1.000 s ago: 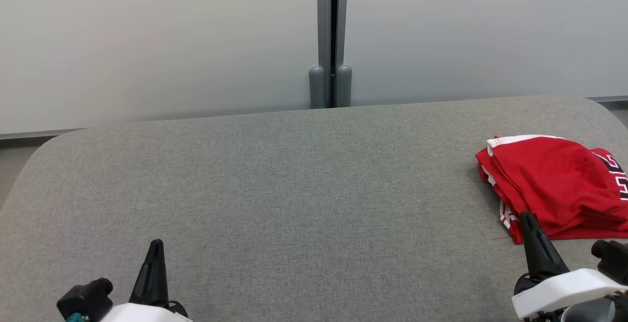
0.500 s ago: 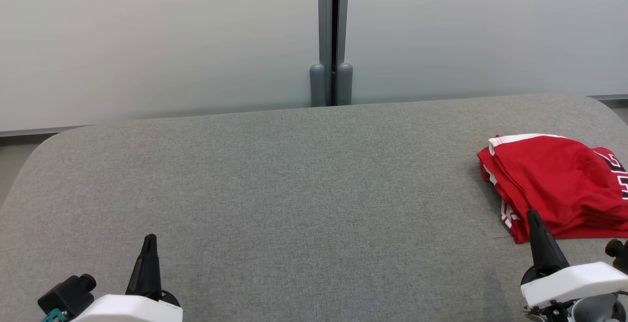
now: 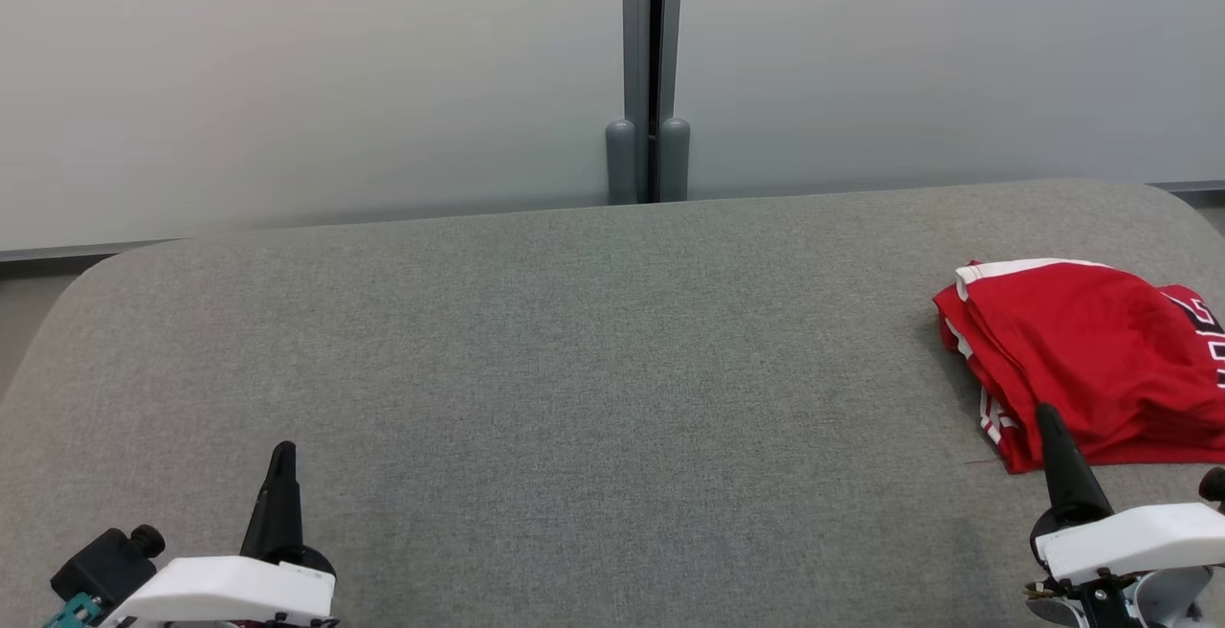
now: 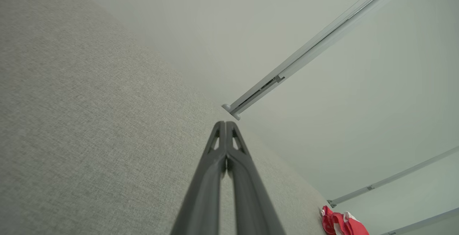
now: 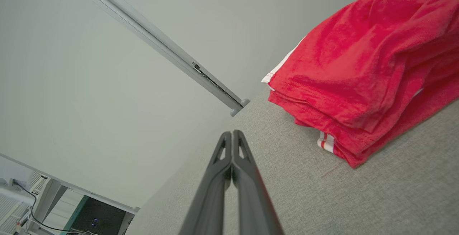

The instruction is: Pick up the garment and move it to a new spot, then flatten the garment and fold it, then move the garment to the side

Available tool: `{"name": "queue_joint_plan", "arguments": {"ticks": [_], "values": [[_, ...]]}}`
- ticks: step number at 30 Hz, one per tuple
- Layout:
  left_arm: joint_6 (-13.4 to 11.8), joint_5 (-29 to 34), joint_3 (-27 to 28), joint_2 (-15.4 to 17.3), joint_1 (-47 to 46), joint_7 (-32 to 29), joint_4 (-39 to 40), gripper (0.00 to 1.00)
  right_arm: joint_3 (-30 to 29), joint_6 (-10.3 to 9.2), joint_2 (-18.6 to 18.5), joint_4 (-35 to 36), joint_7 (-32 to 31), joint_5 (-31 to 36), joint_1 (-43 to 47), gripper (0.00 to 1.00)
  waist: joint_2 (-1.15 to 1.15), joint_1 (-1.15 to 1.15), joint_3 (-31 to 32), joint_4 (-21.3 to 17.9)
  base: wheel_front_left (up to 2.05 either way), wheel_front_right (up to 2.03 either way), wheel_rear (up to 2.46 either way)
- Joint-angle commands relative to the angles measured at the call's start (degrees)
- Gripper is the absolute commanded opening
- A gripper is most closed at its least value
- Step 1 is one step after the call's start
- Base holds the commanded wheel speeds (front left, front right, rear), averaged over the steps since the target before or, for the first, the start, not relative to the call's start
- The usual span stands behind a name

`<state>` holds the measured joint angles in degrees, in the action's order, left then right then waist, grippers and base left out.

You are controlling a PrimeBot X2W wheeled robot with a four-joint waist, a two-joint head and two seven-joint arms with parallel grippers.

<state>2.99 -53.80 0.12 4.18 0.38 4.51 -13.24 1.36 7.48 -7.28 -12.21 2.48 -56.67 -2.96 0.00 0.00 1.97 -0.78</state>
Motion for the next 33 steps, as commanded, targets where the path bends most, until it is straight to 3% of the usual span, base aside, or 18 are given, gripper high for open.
{"name": "queue_joint_plan", "arguments": {"ticks": [1, 33], "values": [[0.5, -1.3, 0.5, 0.2, -2.1, -0.3, 0.6, 0.0, -0.6, 0.01, -0.2, 0.4, -0.3, -1.3, -1.4, 0.0, 0.0, 0.0, 0.0, 0.0, 0.0, 0.0, 0.0], [2.6, -19.7, 3.6, -0.5, -4.6, -5.6, -0.1, 0.0, -4.3, 0.02, 2.0, -0.6, -4.6, -18.2, -2.6, 0.0, 0.0, 0.0, -0.9, 0.3, 0.0, 0.0, 0.0]]}}
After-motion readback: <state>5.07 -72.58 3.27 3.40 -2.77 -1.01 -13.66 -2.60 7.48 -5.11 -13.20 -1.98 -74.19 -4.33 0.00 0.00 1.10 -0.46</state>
